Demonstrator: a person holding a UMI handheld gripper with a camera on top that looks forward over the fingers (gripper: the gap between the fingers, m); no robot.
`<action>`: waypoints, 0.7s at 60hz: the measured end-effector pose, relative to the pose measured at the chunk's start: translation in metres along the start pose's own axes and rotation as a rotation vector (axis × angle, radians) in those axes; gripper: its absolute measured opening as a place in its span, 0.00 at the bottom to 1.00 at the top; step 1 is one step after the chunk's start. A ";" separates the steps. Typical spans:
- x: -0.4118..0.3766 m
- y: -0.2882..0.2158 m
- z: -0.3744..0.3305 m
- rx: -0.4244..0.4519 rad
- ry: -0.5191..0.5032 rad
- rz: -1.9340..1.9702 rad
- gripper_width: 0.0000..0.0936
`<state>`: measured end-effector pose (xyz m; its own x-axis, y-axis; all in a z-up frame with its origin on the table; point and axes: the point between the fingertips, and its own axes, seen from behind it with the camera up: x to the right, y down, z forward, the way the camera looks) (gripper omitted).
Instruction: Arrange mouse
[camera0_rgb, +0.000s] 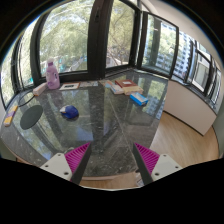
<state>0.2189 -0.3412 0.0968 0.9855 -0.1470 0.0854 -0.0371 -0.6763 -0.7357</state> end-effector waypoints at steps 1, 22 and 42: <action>-0.008 0.002 0.003 -0.003 -0.009 -0.003 0.91; -0.160 -0.042 0.121 0.069 -0.169 -0.066 0.91; -0.216 -0.087 0.228 0.058 -0.217 -0.111 0.91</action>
<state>0.0474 -0.0864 -0.0110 0.9958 0.0882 0.0263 0.0766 -0.6361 -0.7678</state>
